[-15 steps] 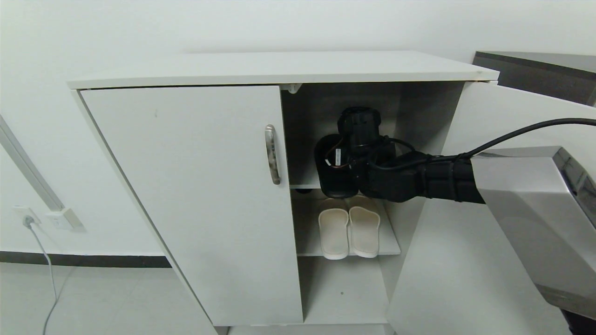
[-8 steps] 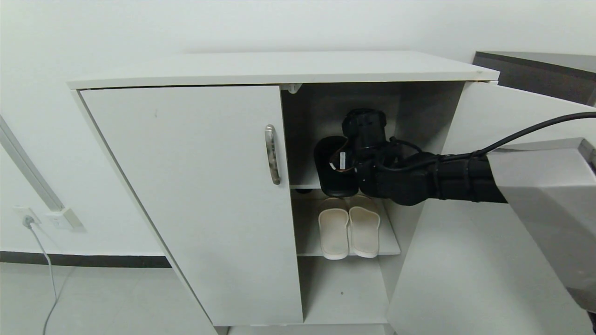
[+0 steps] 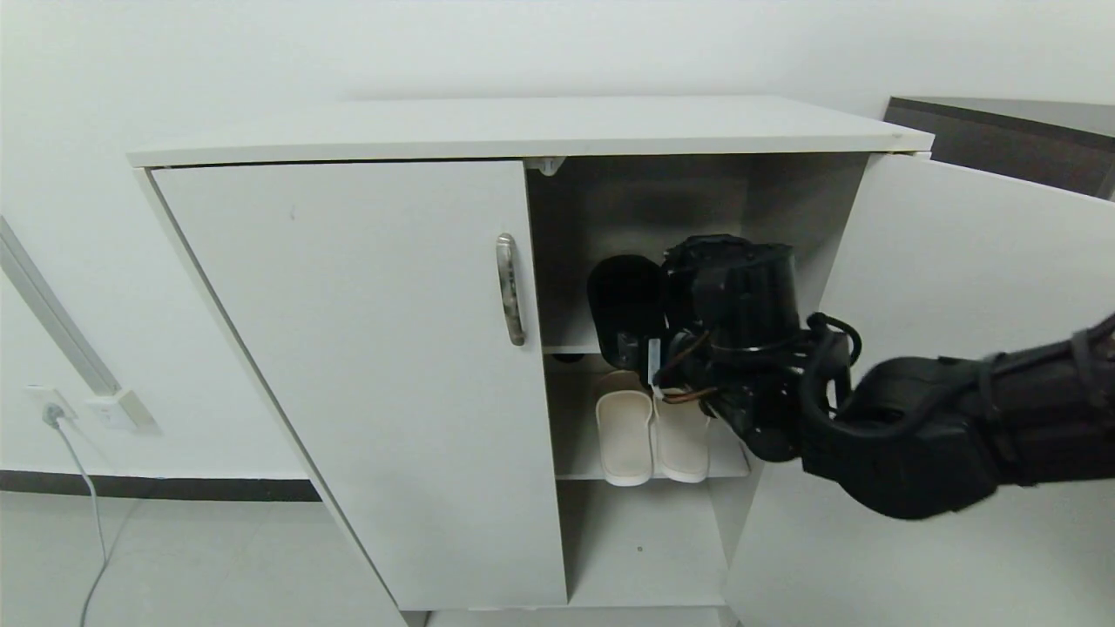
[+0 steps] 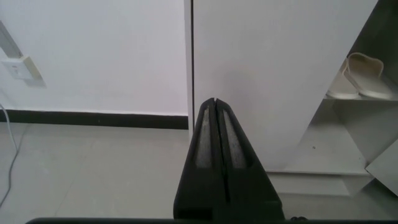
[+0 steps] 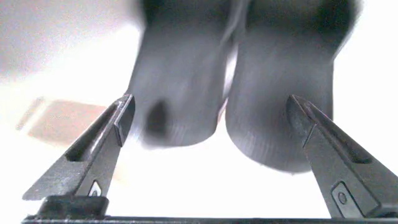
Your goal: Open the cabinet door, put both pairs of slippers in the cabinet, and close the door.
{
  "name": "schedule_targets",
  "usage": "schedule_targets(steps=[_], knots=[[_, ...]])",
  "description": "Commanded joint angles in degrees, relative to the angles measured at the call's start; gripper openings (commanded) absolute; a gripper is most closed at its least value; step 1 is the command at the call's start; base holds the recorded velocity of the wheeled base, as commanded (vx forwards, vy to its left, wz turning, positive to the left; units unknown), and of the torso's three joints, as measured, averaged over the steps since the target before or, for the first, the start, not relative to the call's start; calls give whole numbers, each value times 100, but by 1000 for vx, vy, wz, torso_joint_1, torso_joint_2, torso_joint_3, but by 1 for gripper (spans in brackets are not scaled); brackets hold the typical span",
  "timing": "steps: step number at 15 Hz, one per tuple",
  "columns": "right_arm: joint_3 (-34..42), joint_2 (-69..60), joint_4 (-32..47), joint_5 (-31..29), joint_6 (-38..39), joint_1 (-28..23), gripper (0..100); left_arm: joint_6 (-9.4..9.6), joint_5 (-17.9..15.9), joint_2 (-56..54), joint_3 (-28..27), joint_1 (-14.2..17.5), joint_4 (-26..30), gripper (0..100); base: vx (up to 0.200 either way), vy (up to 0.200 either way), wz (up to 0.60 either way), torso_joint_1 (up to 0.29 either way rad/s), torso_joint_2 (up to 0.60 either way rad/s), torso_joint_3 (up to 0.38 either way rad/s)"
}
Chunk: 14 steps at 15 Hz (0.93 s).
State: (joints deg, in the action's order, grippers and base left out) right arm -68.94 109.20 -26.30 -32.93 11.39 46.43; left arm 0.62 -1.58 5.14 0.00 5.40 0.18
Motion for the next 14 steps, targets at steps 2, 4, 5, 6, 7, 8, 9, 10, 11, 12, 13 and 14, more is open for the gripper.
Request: schedule_targets(steps=[2,4,5,6,7,8,9,10,11,12,13,14], knots=[[2077,-1094,-1783,700,-506,217,100,8,0,4,0,5,-1,0,0,0,0,0,0,0],[2543,-1094,-2336,700,-585,287,0,17,0,4,0,5,-1,0,0,0,0,0,0,0],[2666,-1103,-2451,709,-585,314,0,17,0,4,0,5,-1,0,0,0,0,0,0,0],[2693,-1094,-2468,700,-602,322,0,17,0,4,0,5,-1,0,0,0,0,0,0,0],[2693,-1112,-2468,709,-611,340,0,17,0,4,0,5,-1,0,0,0,0,0,0,0],[2684,-1112,-2468,709,-620,340,0,17,-9,4,0,5,-1,0,0,0,0,0,0,0],[2693,-1103,-2468,709,-620,358,0,26,0,4,0,5,-1,0,0,0,0,0,0,0],[2701,-1085,-2468,709,-620,384,0,17,-9,4,0,5,-1,0,0,0,0,0,0,0],[2701,-1077,-2459,709,-620,402,0,17,0,4,0,5,-1,0,0,0,0,0,0,0],[2701,-1059,-2459,700,-620,428,0,17,0,4,0,5,-1,0,0,0,0,0,0,0],[2701,-1059,-2468,700,-620,428,0,17,-9,4,0,5,-1,0,0,0,0,0,0,0],[2710,-1059,-2459,700,-620,437,0,17,0,4,0,5,-1,0,0,0,0,0,0,0]])
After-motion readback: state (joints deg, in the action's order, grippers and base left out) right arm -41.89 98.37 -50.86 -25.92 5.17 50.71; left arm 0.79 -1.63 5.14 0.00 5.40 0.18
